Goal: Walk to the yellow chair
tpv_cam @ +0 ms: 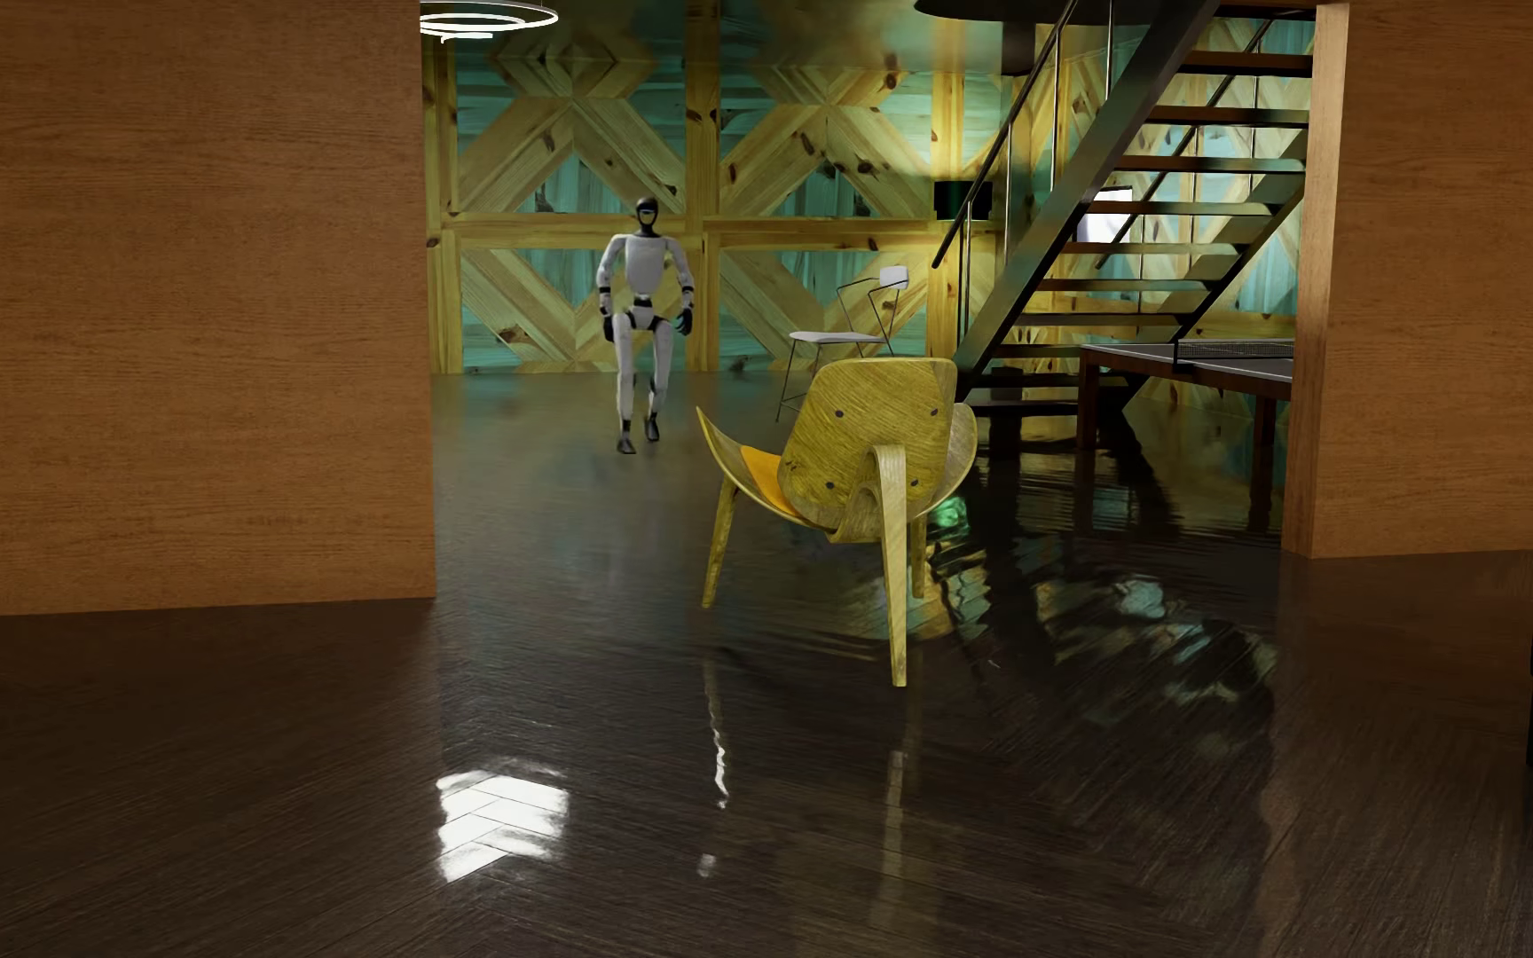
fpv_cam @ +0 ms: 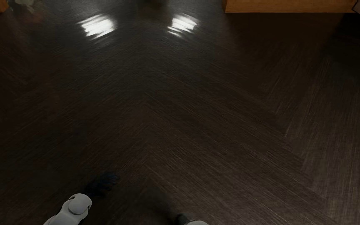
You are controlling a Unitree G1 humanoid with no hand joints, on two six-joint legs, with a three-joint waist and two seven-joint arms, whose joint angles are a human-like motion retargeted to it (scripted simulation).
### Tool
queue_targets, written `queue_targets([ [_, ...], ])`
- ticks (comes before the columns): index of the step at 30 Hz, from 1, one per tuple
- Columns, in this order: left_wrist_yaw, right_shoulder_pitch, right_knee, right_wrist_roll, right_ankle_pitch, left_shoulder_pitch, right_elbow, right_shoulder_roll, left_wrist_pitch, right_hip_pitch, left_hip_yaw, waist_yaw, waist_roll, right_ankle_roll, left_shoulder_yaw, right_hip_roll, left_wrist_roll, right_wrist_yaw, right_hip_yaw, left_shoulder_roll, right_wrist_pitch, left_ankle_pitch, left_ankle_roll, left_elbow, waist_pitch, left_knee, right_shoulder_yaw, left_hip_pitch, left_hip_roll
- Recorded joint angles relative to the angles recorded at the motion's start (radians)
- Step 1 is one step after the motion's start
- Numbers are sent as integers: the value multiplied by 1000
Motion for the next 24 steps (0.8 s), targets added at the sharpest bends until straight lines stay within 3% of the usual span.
queue_targets([
  [1, 0, -15, 36, 0, 178, 39, -10, -4, 0, -11, 0, 0, 15, 0, -13, 23, 0, 0, 0, -13, 0, 87, 0, 5, 4, 51, -5, 2, 27],
  [2, 0, -42, 97, 0, 256, 79, -10, -7, 0, -14, 0, 16, 31, 0, -34, 40, 0, 0, 0, -30, 0, 208, 0, 38, 5, 157, -18, -42, 49],
  [4, 0, -106, 140, 0, 183, 140, -10, -25, 0, 63, 0, 47, 46, 0, -129, 69, 0, 0, 0, -59, 0, 396, 0, 160, 2, 511, -58, -232, 93],
  [5, 0, -142, 125, 0, 118, 148, -16, -37, 0, 125, 0, 80, 54, 0, -191, 80, 0, 0, 0, -70, 0, 357, 0, 228, 4, 679, -88, -332, 110],
  [6, 0, -175, 112, 0, 57, 158, -17, -47, 0, 185, 0, 126, 51, 0, -234, 84, 0, 0, 0, -77, 0, 216, 0, 278, 7, 815, -122, -420, 118],
  [8, 0, -238, 67, 0, -84, 215, -8, -70, 0, 325, 0, 233, 29, 0, -259, 72, 0, 0, 0, -77, 0, 59, 0, 333, 7, 897, -188, -574, 108],
  [11, 0, -303, 24, 0, -268, 317, -76, -131, 0, 506, 0, 375, -2, 0, -217, 30, 0, 0, 0, -54, 0, 127, 0, 322, 5, 640, -274, -739, 85],
  [15, 0, -376, 30, 0, -384, 374, -168, -177, 0, 625, 0, 410, -17, 0, -243, 6, 0, 0, 0, -38, 0, 267, 0, 321, -27, -33, -357, -770, 52],
  [16, 0, -382, 28, 0, -370, 376, -172, -173, 0, 647, 0, 416, -16, 0, -259, -6, 0, 0, 0, -40, 0, 365, 0, 337, -33, -397, -368, -735, 57],
  [17, 0, -377, 27, 0, -331, 371, -169, -162, 0, 672, 0, 416, -12, 0, -277, -11, 0, 0, 0, -46, 0, 353, 0, 359, -32, -453, -375, -756, 61],
  [18, 0, -356, 46, 0, -268, 358, -161, -144, 0, 686, 0, 408, -19, 0, -295, -28, 0, 0, 0, -51, 0, 247, 0, 379, -35, -84, -382, -794, 36],
  [20, 0, -279, 171, 0, -26, 340, -101, -94, 0, 682, 0, 412, -36, 0, -307, -72, 0, 0, 0, -65, 0, 258, 0, 398, -38, 95, -357, -816, 29],
  [22, 0, -206, 556, 0, 220, 310, -20, -56, 0, 499, 0, 380, -38, 0, -264, -95, 0, 0, 0, -67, 0, 149, 0, 357, -26, 180, -265, -748, -6],
  [23, 0, -184, 759, 0, 259, 291, 6, -42, 0, 400, 0, 346, -38, 0, -234, -97, 0, 0, 0, -65, 0, 108, 0, 317, -9, 164, -202, -665, -19],
  [24, 0, -153, 917, 0, 233, 272, 12, -31, 0, 304, 0, 302, -30, 0, -195, -82, 0, 0, 0, -58, 0, 86, 0, 268, -2, 152, -158, -603, -26],
])
